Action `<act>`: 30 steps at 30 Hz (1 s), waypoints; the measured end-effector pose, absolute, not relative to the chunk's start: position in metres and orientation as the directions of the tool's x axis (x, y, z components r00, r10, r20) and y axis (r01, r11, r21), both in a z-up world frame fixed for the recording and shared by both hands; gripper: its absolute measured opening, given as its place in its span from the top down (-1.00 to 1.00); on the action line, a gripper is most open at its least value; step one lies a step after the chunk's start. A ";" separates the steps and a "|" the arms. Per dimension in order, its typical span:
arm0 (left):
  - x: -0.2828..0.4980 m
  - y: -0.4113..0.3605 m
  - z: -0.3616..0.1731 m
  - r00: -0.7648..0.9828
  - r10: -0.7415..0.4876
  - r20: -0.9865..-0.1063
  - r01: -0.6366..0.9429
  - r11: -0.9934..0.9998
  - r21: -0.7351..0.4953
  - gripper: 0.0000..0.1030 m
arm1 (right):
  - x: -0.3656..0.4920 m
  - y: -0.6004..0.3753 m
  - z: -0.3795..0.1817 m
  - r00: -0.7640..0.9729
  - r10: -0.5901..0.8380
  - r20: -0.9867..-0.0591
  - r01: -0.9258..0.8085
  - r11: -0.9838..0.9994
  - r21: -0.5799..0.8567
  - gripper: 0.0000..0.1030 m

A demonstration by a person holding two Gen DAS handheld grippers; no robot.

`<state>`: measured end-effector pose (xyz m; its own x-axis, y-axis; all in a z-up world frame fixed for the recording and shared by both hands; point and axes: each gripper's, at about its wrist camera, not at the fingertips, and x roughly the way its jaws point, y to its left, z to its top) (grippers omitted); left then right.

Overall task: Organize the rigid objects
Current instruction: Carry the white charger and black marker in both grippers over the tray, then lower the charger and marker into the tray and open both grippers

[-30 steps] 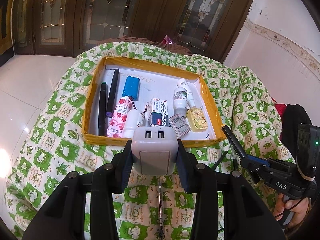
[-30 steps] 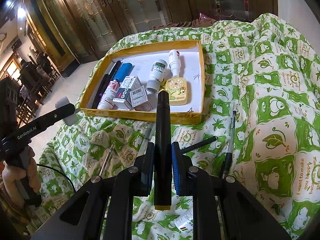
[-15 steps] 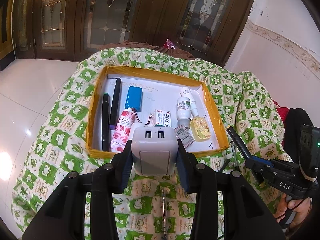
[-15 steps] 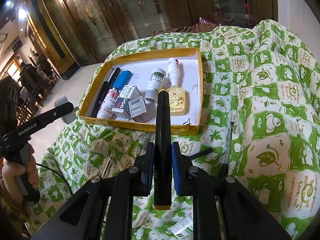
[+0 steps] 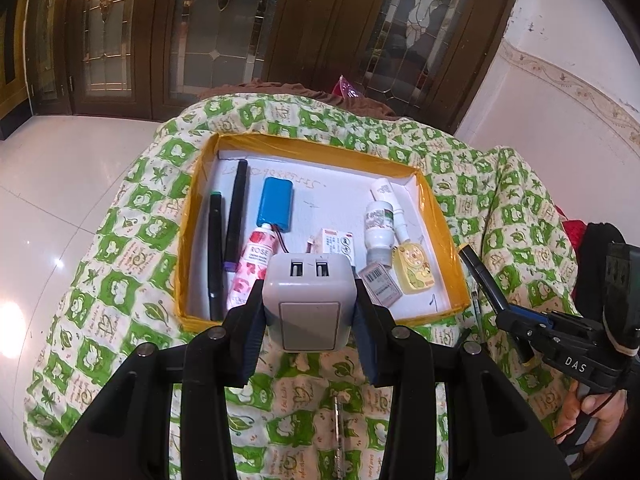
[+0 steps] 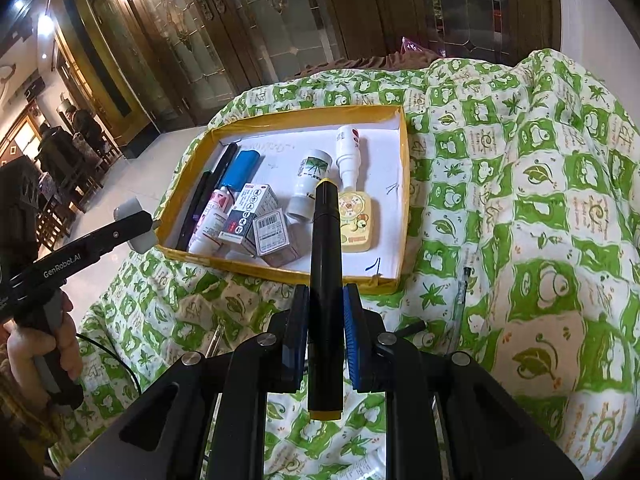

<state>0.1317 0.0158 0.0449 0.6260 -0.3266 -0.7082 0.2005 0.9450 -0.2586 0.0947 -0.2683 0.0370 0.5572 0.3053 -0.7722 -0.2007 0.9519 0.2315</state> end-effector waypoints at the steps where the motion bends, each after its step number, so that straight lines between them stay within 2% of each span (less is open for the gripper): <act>1: 0.134 0.017 0.044 0.626 -0.325 -0.709 0.197 0.945 -0.260 0.27 | 0.096 -0.269 0.037 0.557 0.305 -0.772 -0.200 0.952 0.232 0.71; 15: 0.180 0.019 0.037 0.610 -0.309 -0.730 0.185 0.951 -0.248 0.27 | 0.159 -0.279 0.027 0.524 0.309 -0.794 -0.148 0.951 0.273 0.70; 30: 0.256 -0.057 0.007 0.550 -0.308 -0.776 0.258 0.947 -0.192 0.27 | 0.242 -0.266 0.003 0.512 0.262 -0.818 -0.143 0.965 0.220 0.71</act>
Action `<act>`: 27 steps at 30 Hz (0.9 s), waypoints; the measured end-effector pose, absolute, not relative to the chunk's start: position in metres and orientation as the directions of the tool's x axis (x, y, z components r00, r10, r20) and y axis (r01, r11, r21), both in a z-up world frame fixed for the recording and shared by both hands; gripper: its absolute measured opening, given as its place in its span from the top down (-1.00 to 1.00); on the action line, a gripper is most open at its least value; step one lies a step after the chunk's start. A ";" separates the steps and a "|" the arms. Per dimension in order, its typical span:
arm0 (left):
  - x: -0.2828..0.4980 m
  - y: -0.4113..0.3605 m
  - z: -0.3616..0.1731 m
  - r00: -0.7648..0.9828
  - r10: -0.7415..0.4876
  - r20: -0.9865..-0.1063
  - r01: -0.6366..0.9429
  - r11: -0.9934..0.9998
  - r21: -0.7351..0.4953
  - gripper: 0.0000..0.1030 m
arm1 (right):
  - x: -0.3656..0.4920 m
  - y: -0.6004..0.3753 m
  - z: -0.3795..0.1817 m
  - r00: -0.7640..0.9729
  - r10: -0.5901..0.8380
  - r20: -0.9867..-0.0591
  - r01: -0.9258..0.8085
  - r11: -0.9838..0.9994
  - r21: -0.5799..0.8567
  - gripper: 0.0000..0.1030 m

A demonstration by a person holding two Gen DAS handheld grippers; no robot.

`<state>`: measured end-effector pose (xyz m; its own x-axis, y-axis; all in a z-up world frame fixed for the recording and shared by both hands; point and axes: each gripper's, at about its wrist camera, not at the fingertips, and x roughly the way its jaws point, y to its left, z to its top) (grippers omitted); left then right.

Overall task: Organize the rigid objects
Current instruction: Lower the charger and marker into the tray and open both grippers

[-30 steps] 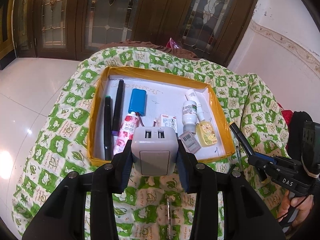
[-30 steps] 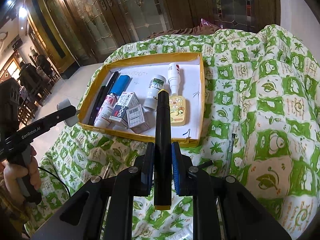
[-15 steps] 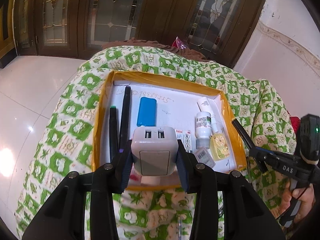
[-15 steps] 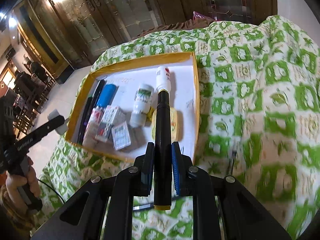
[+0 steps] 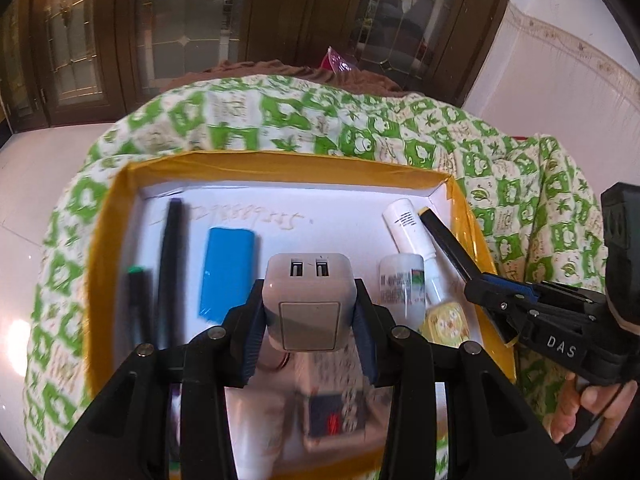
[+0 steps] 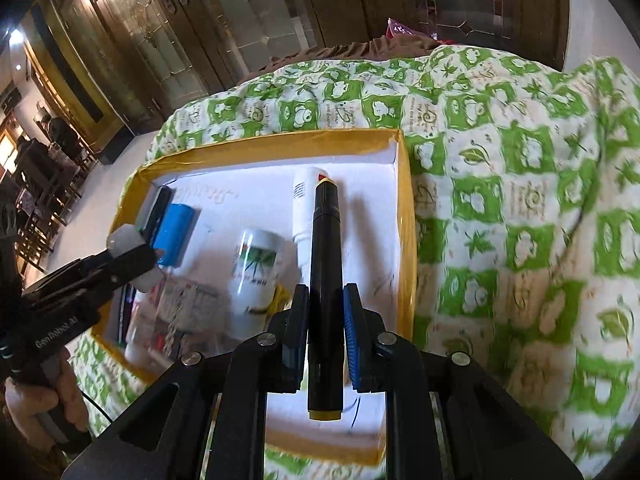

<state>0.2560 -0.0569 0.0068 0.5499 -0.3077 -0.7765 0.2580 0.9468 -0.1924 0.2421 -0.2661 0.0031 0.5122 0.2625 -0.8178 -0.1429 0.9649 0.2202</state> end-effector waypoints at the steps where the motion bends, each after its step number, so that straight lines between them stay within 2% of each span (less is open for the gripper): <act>1: 0.260 -0.061 0.005 0.548 -0.306 -0.779 0.260 0.947 -0.190 0.27 | 0.245 -0.267 0.002 0.510 0.261 -0.820 -0.142 0.965 0.219 0.71; 11: 0.283 -0.076 -0.015 0.531 -0.294 -0.795 0.257 0.950 -0.179 0.27 | 0.268 -0.260 -0.009 0.489 0.257 -0.834 -0.153 0.966 0.208 0.71; 27: 0.284 -0.080 -0.013 0.546 -0.258 -0.797 0.252 0.958 -0.138 0.26 | 0.273 -0.263 -0.012 0.498 0.273 -0.823 -0.135 0.962 0.237 0.70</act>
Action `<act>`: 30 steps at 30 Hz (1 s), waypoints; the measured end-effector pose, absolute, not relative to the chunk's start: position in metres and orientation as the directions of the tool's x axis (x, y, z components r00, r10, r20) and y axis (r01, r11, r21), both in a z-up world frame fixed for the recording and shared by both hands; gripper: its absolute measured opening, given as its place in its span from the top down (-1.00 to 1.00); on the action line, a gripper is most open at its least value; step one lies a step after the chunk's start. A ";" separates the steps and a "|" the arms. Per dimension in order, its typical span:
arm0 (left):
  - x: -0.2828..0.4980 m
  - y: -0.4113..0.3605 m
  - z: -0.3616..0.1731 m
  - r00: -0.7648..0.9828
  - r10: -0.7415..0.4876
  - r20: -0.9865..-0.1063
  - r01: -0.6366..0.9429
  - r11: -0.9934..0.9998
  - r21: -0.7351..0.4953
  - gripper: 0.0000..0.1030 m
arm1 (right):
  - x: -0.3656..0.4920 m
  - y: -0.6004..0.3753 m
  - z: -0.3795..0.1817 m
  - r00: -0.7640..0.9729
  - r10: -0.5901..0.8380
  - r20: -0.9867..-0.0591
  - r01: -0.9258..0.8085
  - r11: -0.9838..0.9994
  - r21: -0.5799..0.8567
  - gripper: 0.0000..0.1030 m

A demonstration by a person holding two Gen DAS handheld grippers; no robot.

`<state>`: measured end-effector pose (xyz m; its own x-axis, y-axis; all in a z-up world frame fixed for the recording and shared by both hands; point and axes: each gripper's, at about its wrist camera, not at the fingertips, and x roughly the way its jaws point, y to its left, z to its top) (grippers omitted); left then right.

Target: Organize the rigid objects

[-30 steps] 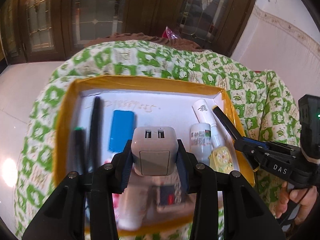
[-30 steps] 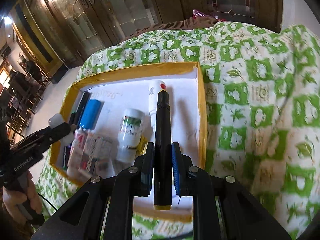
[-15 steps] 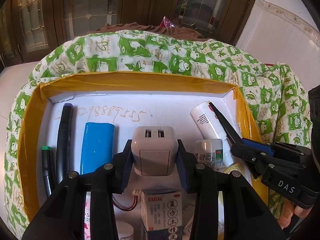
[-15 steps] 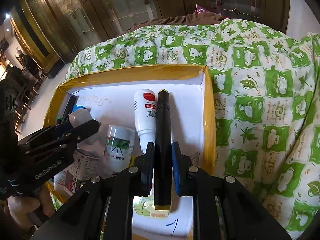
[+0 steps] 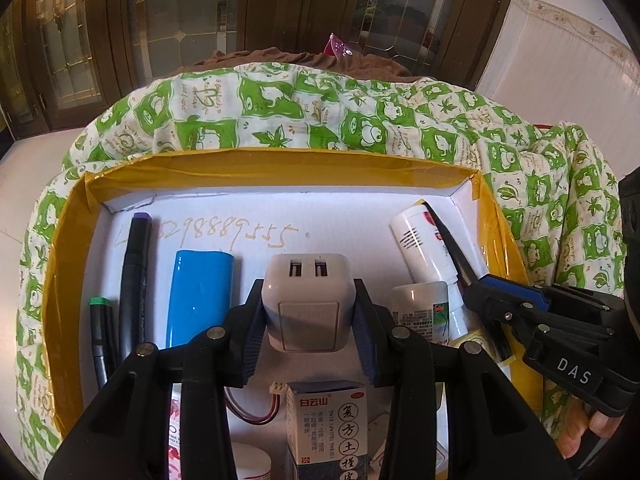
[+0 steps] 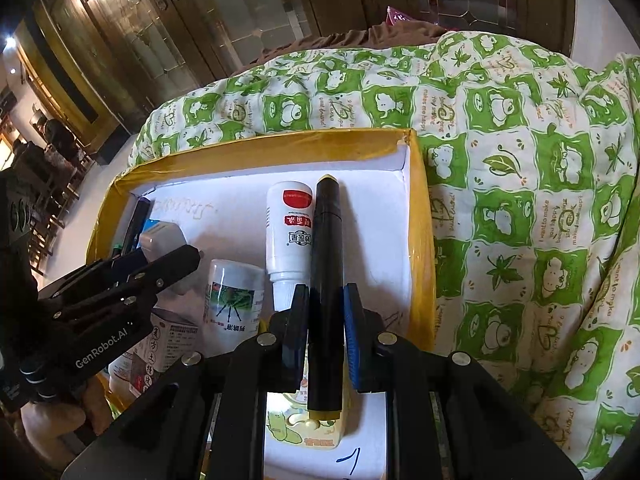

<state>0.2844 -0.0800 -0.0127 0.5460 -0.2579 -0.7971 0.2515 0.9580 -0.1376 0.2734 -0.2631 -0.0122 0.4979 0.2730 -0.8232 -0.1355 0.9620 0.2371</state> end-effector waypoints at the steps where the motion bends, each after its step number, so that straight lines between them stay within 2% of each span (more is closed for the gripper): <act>1: 0.284 -0.080 -0.011 0.550 -0.253 -0.796 0.251 0.959 -0.132 0.22 | 0.272 -0.263 -0.011 0.504 0.272 -0.820 -0.137 0.962 0.234 0.69; 5: 0.278 -0.077 0.002 0.572 -0.243 -0.784 0.242 0.963 -0.121 -0.25 | 0.261 -0.263 -0.006 0.533 0.263 -0.804 -0.136 0.965 0.226 0.50; 6: 0.274 -0.075 0.007 0.583 -0.236 -0.778 0.240 0.964 -0.113 -0.29 | 0.256 -0.264 -0.003 0.545 0.267 -0.795 -0.137 0.964 0.230 0.44; 8: 0.265 -0.071 0.020 0.609 -0.223 -0.761 0.238 0.967 -0.092 -0.50 | 0.243 -0.266 0.003 0.570 0.269 -0.777 -0.133 0.963 0.236 0.34; 10: 0.250 -0.064 0.035 0.646 -0.205 -0.735 0.232 0.970 -0.066 -0.61 | 0.230 -0.269 0.008 0.583 0.284 -0.761 -0.127 0.957 0.260 0.16; 11: 0.240 -0.060 0.043 0.663 -0.195 -0.723 0.227 0.972 -0.054 -0.61 | 0.221 -0.270 0.012 0.591 0.296 -0.750 -0.127 0.953 0.276 0.11; 16: 0.190 -0.039 0.066 0.719 -0.121 -0.684 0.175 0.985 0.009 -0.64 | 0.178 -0.271 0.028 0.640 0.288 -0.713 -0.119 0.953 0.278 -0.41; 20: 0.139 -0.021 0.076 0.756 -0.072 -0.651 0.115 0.993 0.023 -0.66 | 0.139 -0.269 0.031 0.643 0.279 -0.713 -0.098 0.954 0.284 -0.59; 22: 0.116 -0.013 0.077 0.756 -0.084 -0.649 0.102 0.995 -0.010 -0.69 | 0.121 -0.268 0.029 0.632 0.272 -0.725 -0.084 0.955 0.285 -0.75; 25: 0.085 -0.005 0.069 0.738 -0.091 -0.669 0.087 0.995 -0.039 -0.73 | 0.101 -0.264 0.024 0.604 0.288 -0.743 -0.089 0.951 0.296 -0.90; 30: 0.052 -0.004 0.052 0.724 -0.060 -0.687 0.079 0.997 -0.003 -0.73 | 0.067 -0.246 0.025 0.600 0.287 -0.747 -0.134 0.956 0.260 -0.94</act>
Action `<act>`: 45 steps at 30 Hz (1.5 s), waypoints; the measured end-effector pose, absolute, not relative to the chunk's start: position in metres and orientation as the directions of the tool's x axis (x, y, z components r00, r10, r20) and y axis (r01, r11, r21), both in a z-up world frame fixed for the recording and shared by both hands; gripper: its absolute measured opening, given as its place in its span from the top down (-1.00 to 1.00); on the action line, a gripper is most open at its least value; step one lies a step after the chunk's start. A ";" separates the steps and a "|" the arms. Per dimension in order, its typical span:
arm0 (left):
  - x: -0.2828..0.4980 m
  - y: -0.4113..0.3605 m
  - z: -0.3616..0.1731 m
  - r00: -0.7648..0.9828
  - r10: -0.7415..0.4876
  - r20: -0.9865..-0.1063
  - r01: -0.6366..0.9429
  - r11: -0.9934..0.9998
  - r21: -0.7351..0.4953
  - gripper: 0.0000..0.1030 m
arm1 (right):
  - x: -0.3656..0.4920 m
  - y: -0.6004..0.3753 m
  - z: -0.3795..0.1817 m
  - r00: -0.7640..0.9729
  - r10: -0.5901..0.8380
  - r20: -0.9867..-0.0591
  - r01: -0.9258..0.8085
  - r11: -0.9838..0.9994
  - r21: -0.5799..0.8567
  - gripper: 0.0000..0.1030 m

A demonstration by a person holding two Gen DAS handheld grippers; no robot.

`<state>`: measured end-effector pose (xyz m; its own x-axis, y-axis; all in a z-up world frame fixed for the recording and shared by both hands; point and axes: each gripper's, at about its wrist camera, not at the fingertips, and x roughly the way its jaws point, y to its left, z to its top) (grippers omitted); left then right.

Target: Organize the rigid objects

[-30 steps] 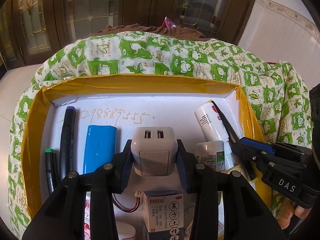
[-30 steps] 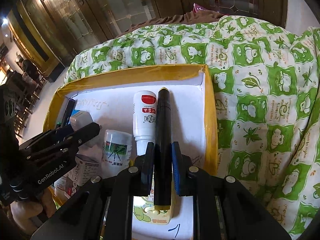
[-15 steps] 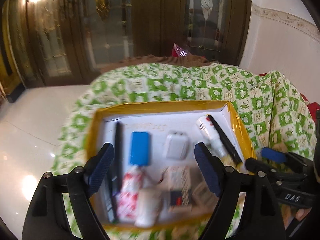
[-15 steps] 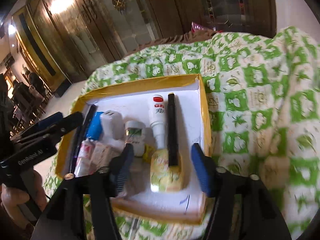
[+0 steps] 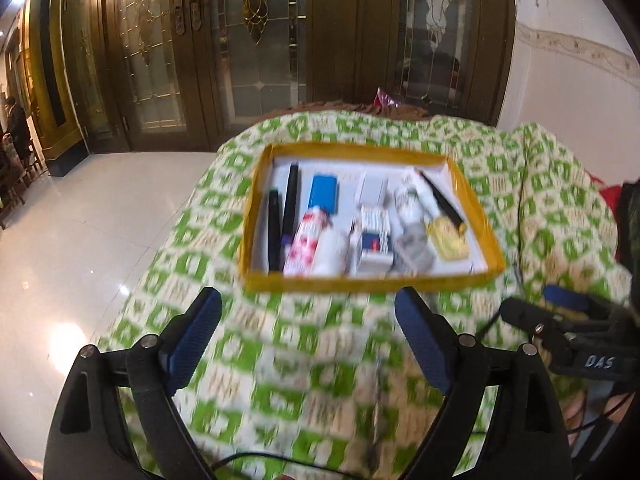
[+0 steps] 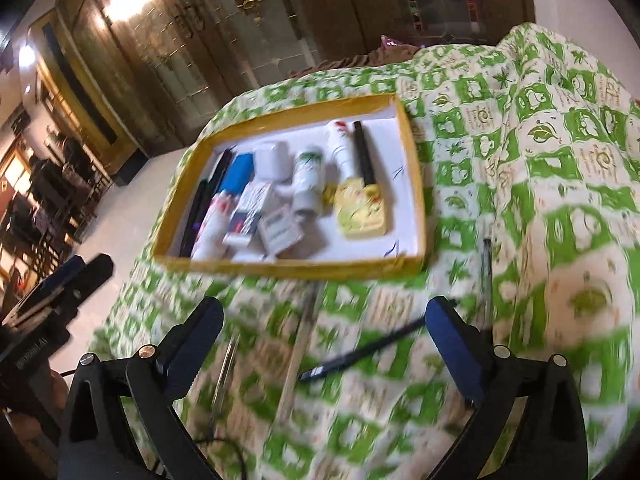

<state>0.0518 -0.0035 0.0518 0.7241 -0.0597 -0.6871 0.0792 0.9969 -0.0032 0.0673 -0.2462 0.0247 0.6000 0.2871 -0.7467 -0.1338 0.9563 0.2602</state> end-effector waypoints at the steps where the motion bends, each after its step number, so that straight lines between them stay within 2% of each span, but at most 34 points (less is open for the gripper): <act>1: 0.047 -0.003 0.049 0.724 -0.055 -0.688 0.077 0.997 0.001 -0.73 | 0.061 -0.243 0.026 0.604 0.281 -0.746 -0.144 0.959 0.245 -0.94; 7: 0.021 0.003 0.059 0.751 -0.041 -0.659 0.061 0.998 0.008 -0.73 | 0.031 -0.226 0.036 0.639 0.254 -0.726 -0.183 0.967 0.177 -0.97; 9: 0.016 0.004 0.063 0.772 -0.008 -0.636 0.036 0.999 0.032 -0.86 | 0.022 -0.224 0.038 0.643 0.257 -0.722 -0.189 0.966 0.175 -0.97; 10: 0.013 0.005 0.063 0.782 0.021 -0.623 0.016 0.998 0.055 -1.00 | 0.019 -0.223 0.039 0.643 0.259 -0.721 -0.189 0.966 0.178 -0.97; 13: 0.007 0.007 0.059 0.800 0.037 -0.598 0.009 0.997 0.073 -1.00 | 0.009 -0.223 0.040 0.648 0.244 -0.722 -0.176 0.970 0.170 -0.97; 17: 0.005 0.010 0.045 0.784 -0.029 -0.620 0.048 0.999 0.014 -1.00 | -0.002 -0.224 0.039 0.659 0.208 -0.723 -0.157 0.978 0.138 -0.97; 25: -0.004 -0.013 0.047 0.796 -0.060 -0.602 0.116 0.992 0.055 -1.00 | -0.002 -0.239 0.037 0.675 0.148 -0.723 -0.075 0.988 0.132 -0.97; 30: -0.014 -0.021 0.057 0.805 -0.069 -0.589 0.132 0.989 0.064 -1.00 | -0.006 -0.241 0.041 0.683 0.147 -0.716 -0.072 0.988 0.135 -0.97; 45: -0.022 -0.027 0.066 0.769 -0.054 -0.637 0.114 0.992 0.054 -1.00 | -0.013 -0.246 0.048 0.684 0.166 -0.711 -0.079 0.985 0.154 -0.97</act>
<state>-0.0221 -0.0273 0.0662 0.7690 -0.0536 -0.6370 0.1139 0.9920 0.0541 -0.0130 -0.2455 0.0479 0.6839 0.1656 -0.7105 -0.0789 0.9850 0.1535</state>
